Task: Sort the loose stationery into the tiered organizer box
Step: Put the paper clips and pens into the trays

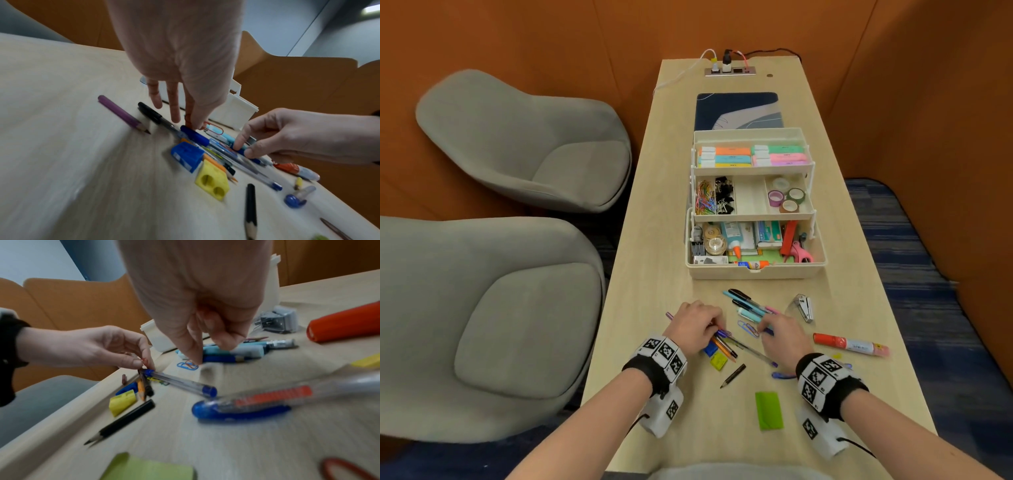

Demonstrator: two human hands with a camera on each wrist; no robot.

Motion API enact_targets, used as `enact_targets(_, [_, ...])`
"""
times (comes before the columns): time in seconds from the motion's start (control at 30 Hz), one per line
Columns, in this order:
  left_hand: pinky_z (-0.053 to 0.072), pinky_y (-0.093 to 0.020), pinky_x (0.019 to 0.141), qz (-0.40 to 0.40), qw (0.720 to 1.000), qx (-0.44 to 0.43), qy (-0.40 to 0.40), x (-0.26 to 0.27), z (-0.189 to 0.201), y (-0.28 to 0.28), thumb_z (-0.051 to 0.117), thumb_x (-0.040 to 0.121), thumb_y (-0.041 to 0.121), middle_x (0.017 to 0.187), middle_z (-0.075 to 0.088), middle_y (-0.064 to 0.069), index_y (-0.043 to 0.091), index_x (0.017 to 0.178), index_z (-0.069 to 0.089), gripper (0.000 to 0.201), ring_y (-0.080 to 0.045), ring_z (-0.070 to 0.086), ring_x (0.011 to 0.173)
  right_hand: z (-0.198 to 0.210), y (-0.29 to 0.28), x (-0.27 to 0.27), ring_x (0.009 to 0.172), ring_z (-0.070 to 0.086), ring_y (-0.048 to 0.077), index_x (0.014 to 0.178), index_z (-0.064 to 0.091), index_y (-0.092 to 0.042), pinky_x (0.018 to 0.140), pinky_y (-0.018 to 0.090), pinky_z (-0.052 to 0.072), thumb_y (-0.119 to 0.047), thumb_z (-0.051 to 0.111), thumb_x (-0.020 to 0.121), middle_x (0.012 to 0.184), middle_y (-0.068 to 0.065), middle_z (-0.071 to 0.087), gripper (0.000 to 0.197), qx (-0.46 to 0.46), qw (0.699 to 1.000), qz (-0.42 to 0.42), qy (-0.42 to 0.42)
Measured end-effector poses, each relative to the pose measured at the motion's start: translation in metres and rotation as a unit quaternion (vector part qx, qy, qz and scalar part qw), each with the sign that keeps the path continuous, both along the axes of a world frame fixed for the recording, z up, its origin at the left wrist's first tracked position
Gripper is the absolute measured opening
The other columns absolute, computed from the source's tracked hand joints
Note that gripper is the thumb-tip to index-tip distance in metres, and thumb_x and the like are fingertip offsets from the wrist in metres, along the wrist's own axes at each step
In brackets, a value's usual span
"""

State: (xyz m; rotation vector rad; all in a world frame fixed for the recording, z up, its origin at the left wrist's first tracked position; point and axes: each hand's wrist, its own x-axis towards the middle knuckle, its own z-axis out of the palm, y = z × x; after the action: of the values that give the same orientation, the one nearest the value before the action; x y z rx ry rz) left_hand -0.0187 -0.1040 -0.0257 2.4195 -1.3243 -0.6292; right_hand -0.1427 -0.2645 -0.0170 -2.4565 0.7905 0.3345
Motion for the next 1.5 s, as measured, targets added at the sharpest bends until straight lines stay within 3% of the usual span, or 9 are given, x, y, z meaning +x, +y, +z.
enact_targets(0.23, [0.033,-0.028,0.095,0.022,0.999,-0.022,0.031,-0.004,-0.002,0.002,0.051,0.094,0.017,0.099,0.066,0.01,0.025,0.101,0.06,0.014,-0.011,0.053,0.096,0.002,0.008,0.011,0.088,0.059,0.021,0.103,0.059,-0.015,0.069,0.025,0.04,-0.026,0.061,0.084,0.099,0.004,0.063,0.022,-0.012,0.999,0.006,0.033])
enact_targets(0.47, [0.048,-0.028,0.08,0.138,0.983,-0.062,0.1,-0.003,0.004,-0.006,0.041,0.09,0.002,0.092,0.064,-0.002,0.013,0.098,0.058,0.021,-0.018,0.059,0.087,0.001,0.018,0.033,0.102,0.061,0.027,0.118,0.05,-0.005,0.081,0.033,0.049,-0.01,0.045,0.094,0.113,0.012,0.062,0.025,-0.045,0.989,0.081,0.113])
enact_targets(0.83, [0.038,-0.036,0.071,0.142,0.978,0.039,0.15,-0.003,0.008,-0.022,0.045,0.091,0.03,0.082,0.05,-0.002,0.015,0.079,0.04,0.02,-0.02,0.045,0.076,0.003,0.027,0.033,0.105,0.062,0.027,0.121,0.045,-0.006,0.083,0.034,0.05,-0.015,0.036,0.096,0.116,0.01,0.063,0.027,-0.14,0.952,0.202,0.183])
enact_targets(1.0, [0.041,-0.034,0.073,0.092,0.992,0.063,0.058,0.001,0.003,-0.025,0.029,0.101,0.042,0.077,0.053,-0.003,0.016,0.072,0.046,0.042,-0.022,0.05,0.073,0.013,0.008,0.028,0.084,0.057,0.026,0.101,0.046,-0.009,0.073,0.034,0.043,-0.019,0.033,0.098,0.094,0.011,0.057,0.017,0.09,0.99,0.025,0.102])
enact_targets(1.03, [0.041,-0.034,0.073,0.075,0.994,0.064,0.041,0.002,0.002,-0.026,0.027,0.102,0.037,0.078,0.054,-0.004,0.015,0.076,0.047,0.039,-0.023,0.051,0.074,0.013,0.002,0.025,0.073,0.056,0.025,0.096,0.048,-0.008,0.065,0.034,0.044,-0.016,0.033,0.097,0.083,0.01,0.056,0.016,0.172,0.98,-0.054,0.088])
enact_targets(1.1, [0.039,-0.033,0.068,0.051,0.996,0.067,0.014,0.003,0.002,-0.029,0.026,0.103,0.03,0.078,0.054,-0.006,0.013,0.087,0.049,0.033,-0.027,0.053,0.074,0.013,-0.005,0.013,0.042,0.037,0.017,0.077,0.045,-0.012,0.043,0.026,0.033,-0.011,0.036,0.089,0.053,0.002,0.039,0.015,0.39,0.894,-0.219,0.025])
enact_targets(1.17, [0.04,-0.034,0.065,0.032,0.996,0.079,-0.01,0.005,0.002,-0.03,0.029,0.102,0.03,0.079,0.055,-0.006,0.012,0.099,0.048,0.026,-0.026,0.053,0.072,0.011,-0.012,-0.001,0.037,0.021,0.013,0.063,0.035,-0.018,0.039,0.02,0.023,-0.012,0.038,0.083,0.045,-0.002,0.025,0.02,0.514,0.807,-0.29,-0.029])
enact_targets(1.23, [0.044,-0.034,0.067,0.0,0.996,0.09,-0.011,0.007,0.002,-0.03,0.042,0.098,0.031,0.088,0.061,-0.006,0.014,0.104,0.047,0.018,-0.024,0.057,0.079,0.012,-0.013,-0.012,0.037,0.02,0.014,0.057,0.032,-0.017,0.038,0.02,0.021,-0.016,0.039,0.083,0.047,0.0,0.024,0.026,0.572,0.763,-0.296,-0.052])
enact_targets(1.5, [0.045,-0.035,0.078,-0.104,0.984,0.142,-0.019,0.01,0.007,-0.043,0.063,0.087,0.025,0.107,0.054,-0.007,0.012,0.101,0.057,0.02,-0.024,0.056,0.094,0.009,-0.005,-0.018,0.042,0.046,0.022,0.063,0.048,-0.009,0.041,0.021,0.03,-0.018,0.043,0.074,0.059,0.014,0.053,0.016,0.615,0.749,-0.244,-0.041])
